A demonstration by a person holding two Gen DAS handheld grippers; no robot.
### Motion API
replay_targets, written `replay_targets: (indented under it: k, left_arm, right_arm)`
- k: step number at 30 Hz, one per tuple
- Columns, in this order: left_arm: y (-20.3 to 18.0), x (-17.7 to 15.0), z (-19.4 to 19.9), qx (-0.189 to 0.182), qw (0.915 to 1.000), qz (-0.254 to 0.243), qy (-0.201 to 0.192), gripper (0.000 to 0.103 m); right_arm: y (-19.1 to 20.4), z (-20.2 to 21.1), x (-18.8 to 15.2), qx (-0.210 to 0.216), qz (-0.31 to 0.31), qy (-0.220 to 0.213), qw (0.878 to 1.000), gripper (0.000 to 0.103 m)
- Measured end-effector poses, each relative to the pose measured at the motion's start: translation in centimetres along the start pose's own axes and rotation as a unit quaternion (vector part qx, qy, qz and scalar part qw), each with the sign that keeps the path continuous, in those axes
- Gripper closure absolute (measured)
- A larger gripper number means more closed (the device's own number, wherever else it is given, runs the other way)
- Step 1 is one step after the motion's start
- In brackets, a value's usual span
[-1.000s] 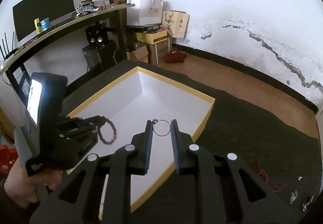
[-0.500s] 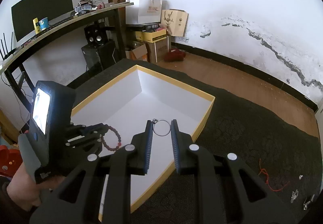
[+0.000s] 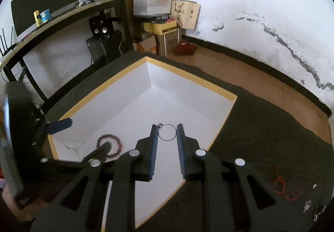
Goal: Organize jewelry
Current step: 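Open the left tool to drop the bracelet in the box while the right tool releases the ring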
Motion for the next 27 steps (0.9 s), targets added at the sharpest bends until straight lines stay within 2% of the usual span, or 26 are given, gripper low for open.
replay_targets:
  k: [5,15,20,25,26,27]
  left_arm:
    - [0.2,-0.9,1.0,-0.015,0.9998,0.015,0.001,0.009]
    - [1.0,-1.6,2.0,0.004,0.9998,0.019,-0.011,0.009]
    - [1.6,-1.5,1.8,-0.006,0.9994,0.033,-0.009,0.009]
    - [1.9,-1.3,2.0,-0.007,0.9992,0.038,-0.011,0.009]
    - [2.1,-1.3,2.0,-0.003,0.9991,0.040,-0.013,0.009]
    - [2.3,-1.2,2.1,-0.001,0.9990,0.042,-0.014,0.009]
  right_arm:
    - [0.0,-3.4,0.1,0.001,-0.006,0.038,0.999,0.084]
    - [0.5,-10.2,0.2,-0.037,0.037,0.101,0.994,0.084]
    - [0.4,-11.1,-0.4,-0.036,0.035,0.115,0.992,0.084]
    - [0.5,-11.1,-0.1,-0.026,0.027,0.111,0.993,0.084]
    - [0.4,-10.9,0.1,-0.023,0.024,0.109,0.993,0.077]
    - [0.3,-10.7,0.3,-0.021,0.021,0.106,0.994,0.055]
Point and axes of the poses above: each gripper's, at about its wrist camera, not at the fingertips, and z roughly against the way its jaws point, y to its left, x to its top, the point moved 6 cm from there along -z, roughly the way its jaws point, and after that the axes turned 15 degrees about -z, right-handed, at the moved point
